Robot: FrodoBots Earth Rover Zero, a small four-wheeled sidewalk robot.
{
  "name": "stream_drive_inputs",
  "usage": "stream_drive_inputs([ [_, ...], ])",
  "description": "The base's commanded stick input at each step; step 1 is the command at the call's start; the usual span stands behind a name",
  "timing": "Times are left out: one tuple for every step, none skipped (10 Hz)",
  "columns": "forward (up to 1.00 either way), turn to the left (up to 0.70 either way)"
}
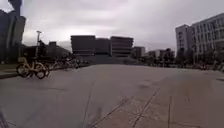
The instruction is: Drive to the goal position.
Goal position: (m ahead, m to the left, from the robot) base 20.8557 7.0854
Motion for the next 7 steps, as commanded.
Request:
stream_drive_inputs([
  [0.7, 0.0],
  [0.7, 0.0],
  [0.7, 0.0],
  [0.7, 0.0],
  [0.7, 0.0],
  [0.7, 0.0],
  [0.7, 0.0],
])
